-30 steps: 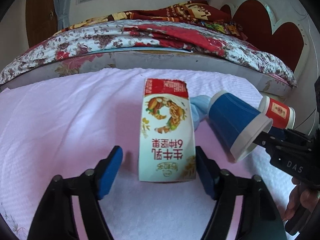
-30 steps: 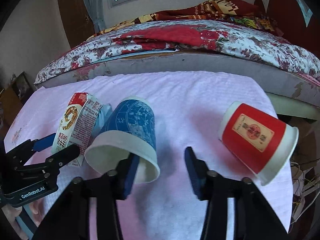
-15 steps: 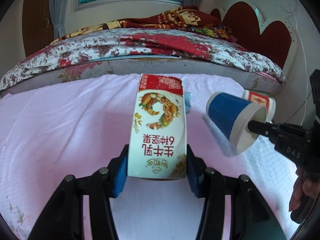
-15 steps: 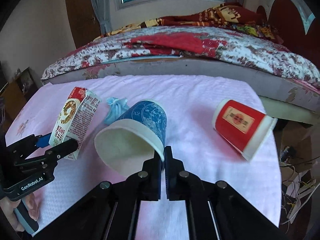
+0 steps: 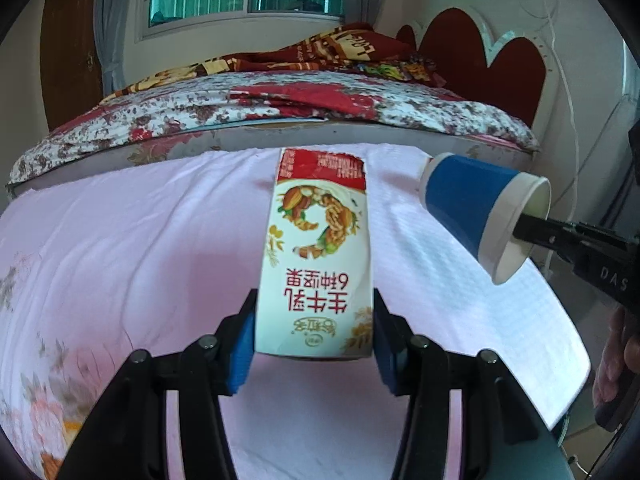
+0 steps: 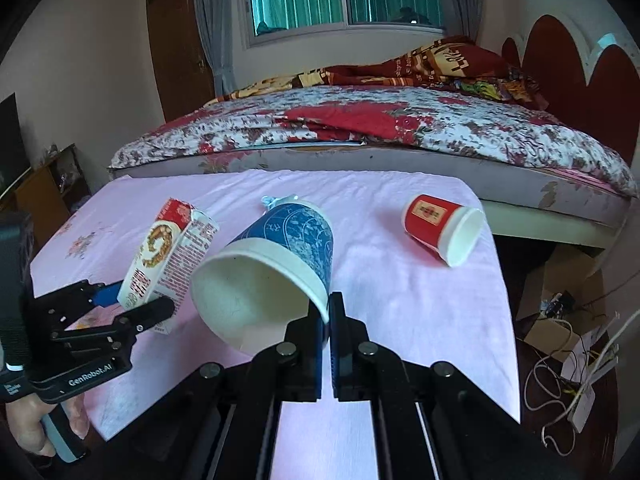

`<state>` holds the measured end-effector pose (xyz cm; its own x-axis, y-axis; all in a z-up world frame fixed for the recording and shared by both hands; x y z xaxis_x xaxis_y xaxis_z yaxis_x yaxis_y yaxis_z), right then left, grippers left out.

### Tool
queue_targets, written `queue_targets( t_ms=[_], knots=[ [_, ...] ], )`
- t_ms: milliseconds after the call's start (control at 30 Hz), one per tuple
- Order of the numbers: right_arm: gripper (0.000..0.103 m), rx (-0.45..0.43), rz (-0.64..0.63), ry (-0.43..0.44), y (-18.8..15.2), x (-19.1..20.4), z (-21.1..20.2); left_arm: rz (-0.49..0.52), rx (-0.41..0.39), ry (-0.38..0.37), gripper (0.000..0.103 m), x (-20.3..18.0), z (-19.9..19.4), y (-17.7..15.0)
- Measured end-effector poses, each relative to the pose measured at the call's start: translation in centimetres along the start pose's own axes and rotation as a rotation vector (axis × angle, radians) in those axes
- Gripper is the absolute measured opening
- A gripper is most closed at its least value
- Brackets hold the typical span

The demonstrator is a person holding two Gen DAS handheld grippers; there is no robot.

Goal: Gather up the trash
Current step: 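Lift the milk carton and blue cup and carry them toward the bin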

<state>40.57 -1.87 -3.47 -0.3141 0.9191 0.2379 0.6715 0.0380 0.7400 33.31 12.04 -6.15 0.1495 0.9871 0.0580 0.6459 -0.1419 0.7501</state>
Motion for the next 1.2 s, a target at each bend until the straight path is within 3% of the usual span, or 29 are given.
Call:
queue_targets(
  t_ms=[633, 833, 1200],
  knots=[
    [0.003, -0.12, 0.069, -0.041, -6.2, -4.0, -15.4, 0.051, -0.043, -0.081, 0.052, -8.8, -7.3, -2.9],
    [0.003, -0.136, 0.096, -0.103, -9.0, -7.6, -19.3, 0.088, -0.04, -0.127, 0.052, -12.5, -8.1, -3.8],
    [0.003, -0.138, 0.216, -0.219, -13.2, -15.6, -22.9, 0.201, -0.032, -0.182, 0.052, -19.8, -8.5, -4.8]
  ],
)
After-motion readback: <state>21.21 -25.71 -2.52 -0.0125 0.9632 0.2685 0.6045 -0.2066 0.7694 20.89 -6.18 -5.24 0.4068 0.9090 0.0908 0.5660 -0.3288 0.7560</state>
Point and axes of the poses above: each gripper's, at about its wrist camera, not at the fingertips, and z roughly the way its jaws point, x to its left, y to its top, the point moved 10 cm from there along z, roughly the way its jaws point, and after that the axes turned 12 degrees about z, right-handed, at the moved point
